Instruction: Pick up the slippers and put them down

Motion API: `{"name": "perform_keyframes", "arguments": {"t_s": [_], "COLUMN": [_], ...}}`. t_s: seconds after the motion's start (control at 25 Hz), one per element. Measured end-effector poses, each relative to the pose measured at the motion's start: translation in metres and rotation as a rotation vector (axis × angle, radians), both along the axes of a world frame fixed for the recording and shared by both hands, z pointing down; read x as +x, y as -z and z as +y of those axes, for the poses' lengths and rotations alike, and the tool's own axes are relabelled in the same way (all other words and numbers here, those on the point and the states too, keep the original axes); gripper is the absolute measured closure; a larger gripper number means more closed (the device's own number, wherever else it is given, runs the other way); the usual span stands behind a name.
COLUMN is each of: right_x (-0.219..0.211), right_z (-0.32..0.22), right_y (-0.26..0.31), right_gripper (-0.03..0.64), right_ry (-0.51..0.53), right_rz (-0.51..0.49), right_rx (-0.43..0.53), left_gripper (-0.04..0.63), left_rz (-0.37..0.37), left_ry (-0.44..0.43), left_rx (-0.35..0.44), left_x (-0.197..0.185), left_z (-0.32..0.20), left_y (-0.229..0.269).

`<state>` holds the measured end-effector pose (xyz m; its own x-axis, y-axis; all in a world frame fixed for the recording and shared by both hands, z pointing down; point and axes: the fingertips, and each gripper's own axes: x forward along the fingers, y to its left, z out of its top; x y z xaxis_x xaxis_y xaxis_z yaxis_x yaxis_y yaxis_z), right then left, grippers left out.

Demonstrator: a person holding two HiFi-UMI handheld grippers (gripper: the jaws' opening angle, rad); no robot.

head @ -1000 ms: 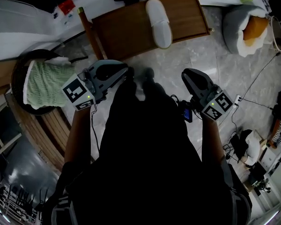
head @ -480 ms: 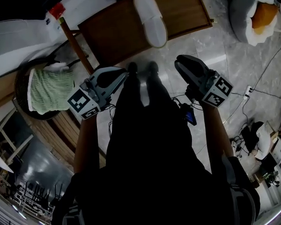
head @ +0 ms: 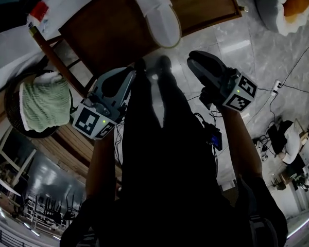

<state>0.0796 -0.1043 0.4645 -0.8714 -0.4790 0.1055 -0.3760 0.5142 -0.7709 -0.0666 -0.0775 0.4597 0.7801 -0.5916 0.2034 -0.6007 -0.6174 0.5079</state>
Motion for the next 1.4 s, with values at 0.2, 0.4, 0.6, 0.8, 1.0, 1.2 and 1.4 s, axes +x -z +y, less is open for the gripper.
{"name": "perform_keyframes", "arguments": {"t_s": [0.2,0.4,0.6,0.8,1.0,1.2,1.4], "right_x": [0.002,-0.005,-0.010,-0.006,-0.003,-0.012,-0.014], "right_z": [0.000,-0.002,0.002,0.005,0.005,-0.004,-0.009], "right_y": [-0.043,-0.084,-0.108,-0.135,-0.161,-0.165,-0.165], "right_gripper": [0.531,0.487,0.468,0.466,0.449,0.442,0.442], "right_ry": [-0.013,-0.020,-0.029,-0.101,-0.152,-0.149,-0.163], "right_rz": [-0.018,-0.055,-0.089,-0.119,-0.151,-0.219,-0.270], "right_rx": [-0.069,-0.165,-0.239,-0.325,-0.412,-0.455,-0.482], "left_gripper": [0.583,0.583,0.583,0.583,0.583,0.583,0.583], "left_rz": [-0.028,-0.061,-0.077,-0.074,-0.060,-0.018,-0.001], "left_ry": [0.009,-0.001,-0.028,-0.021,-0.039,-0.030,-0.039], "left_rx": [-0.032,-0.034,-0.024,-0.040,-0.017,-0.017,-0.026], "left_x": [0.013,0.026,0.036,0.039,0.050,0.055,0.064], "left_z": [-0.009,-0.010,-0.015,-0.019,-0.019,-0.025,-0.027], "left_y": [-0.041,-0.069,-0.084,-0.098,-0.099,-0.098,-0.099]}}
